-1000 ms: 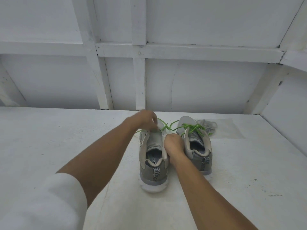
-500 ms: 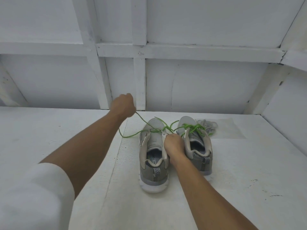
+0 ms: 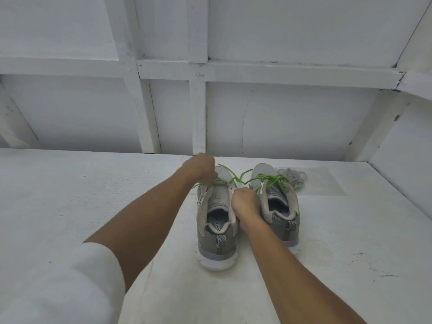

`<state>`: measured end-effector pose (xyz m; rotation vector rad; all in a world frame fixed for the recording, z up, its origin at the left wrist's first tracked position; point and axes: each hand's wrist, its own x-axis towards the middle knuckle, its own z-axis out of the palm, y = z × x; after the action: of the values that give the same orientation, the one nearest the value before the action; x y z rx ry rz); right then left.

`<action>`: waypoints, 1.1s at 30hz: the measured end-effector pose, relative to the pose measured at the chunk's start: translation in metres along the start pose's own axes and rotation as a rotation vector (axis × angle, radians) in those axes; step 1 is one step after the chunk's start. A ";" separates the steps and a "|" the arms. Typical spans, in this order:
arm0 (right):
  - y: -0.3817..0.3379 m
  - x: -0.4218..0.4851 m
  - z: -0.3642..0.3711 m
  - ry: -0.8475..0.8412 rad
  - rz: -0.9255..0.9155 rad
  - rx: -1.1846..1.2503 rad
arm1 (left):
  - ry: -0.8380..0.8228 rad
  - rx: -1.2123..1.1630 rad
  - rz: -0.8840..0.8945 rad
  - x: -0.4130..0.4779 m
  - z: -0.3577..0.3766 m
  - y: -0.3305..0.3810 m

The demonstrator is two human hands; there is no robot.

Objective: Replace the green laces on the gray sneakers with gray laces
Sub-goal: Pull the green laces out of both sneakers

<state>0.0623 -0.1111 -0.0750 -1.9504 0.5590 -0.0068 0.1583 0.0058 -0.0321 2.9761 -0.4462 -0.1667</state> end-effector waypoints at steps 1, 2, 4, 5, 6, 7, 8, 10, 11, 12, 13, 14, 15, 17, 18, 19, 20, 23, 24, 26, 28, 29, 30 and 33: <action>0.001 0.001 0.000 -0.001 -0.005 -0.004 | 0.039 -0.007 -0.031 0.000 -0.005 -0.008; 0.000 0.001 0.000 -0.004 -0.006 -0.006 | 0.084 -0.020 -0.069 0.000 -0.011 -0.016; 0.000 0.000 0.000 -0.002 -0.008 -0.002 | 0.178 -0.047 -0.138 -0.001 -0.023 -0.031; 0.000 0.001 -0.001 0.001 -0.006 0.002 | 0.216 -0.062 -0.171 -0.001 -0.028 -0.038; 0.000 0.000 -0.001 0.002 -0.002 0.004 | 0.246 -0.081 -0.202 -0.001 -0.032 -0.043; 0.000 0.000 -0.001 0.003 -0.001 0.004 | 0.273 -0.097 -0.230 -0.002 -0.037 -0.048; -0.001 0.000 -0.001 0.003 0.001 0.002 | 0.296 -0.106 -0.255 -0.002 -0.041 -0.053; 0.000 0.000 0.000 0.006 0.002 0.004 | 0.295 -0.099 -0.296 -0.004 -0.044 -0.058; 0.000 0.001 0.000 0.006 0.001 0.006 | 0.273 -0.091 -0.305 -0.005 -0.044 -0.059; 0.000 0.001 0.000 0.005 0.003 0.007 | 0.248 -0.096 -0.300 -0.005 -0.042 -0.058; 0.001 0.001 0.000 0.007 0.002 0.007 | 0.224 -0.117 -0.276 -0.006 -0.039 -0.055; 0.001 0.001 0.000 0.009 0.000 0.006 | 0.202 -0.144 -0.231 -0.007 -0.036 -0.049; 0.001 0.001 0.000 0.009 -0.004 0.005 | 0.173 -0.165 -0.165 -0.008 -0.031 -0.043; 0.001 0.001 0.000 0.006 -0.009 0.003 | 0.084 -0.174 -0.017 -0.009 -0.019 -0.025; 0.001 0.001 0.000 0.006 -0.011 0.006 | 0.036 -0.163 0.038 -0.009 -0.010 -0.015; 0.001 0.001 0.000 0.007 -0.013 0.008 | -0.006 -0.151 0.067 -0.008 -0.002 -0.005; 0.001 0.001 0.000 0.007 -0.014 0.006 | -0.038 -0.139 0.077 -0.007 0.006 0.003; 0.002 0.002 -0.001 0.010 -0.021 -0.009 | -0.080 -0.153 0.053 -0.004 0.018 0.016; 0.002 0.002 -0.001 0.010 -0.021 -0.014 | -0.085 -0.161 0.041 -0.004 0.018 0.015; 0.001 0.004 0.000 -0.006 -0.024 -0.053 | -0.073 -0.164 0.021 -0.005 0.014 0.010; 0.000 0.006 0.001 -0.003 -0.017 -0.094 | -0.034 -0.169 0.003 -0.003 0.009 0.002; 0.000 0.007 0.001 -0.003 -0.013 -0.094 | -0.009 -0.168 -0.007 -0.002 0.006 -0.004; 0.000 0.007 0.001 0.000 -0.011 -0.086 | 0.014 -0.166 -0.016 -0.002 0.003 -0.009; 0.001 0.008 0.002 0.008 -0.013 -0.079 | 0.059 -0.188 -0.057 -0.002 -0.007 -0.022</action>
<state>0.0693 -0.1130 -0.0790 -2.0313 0.5597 -0.0012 0.1642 0.0283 -0.0278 2.8020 -0.3192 -0.1192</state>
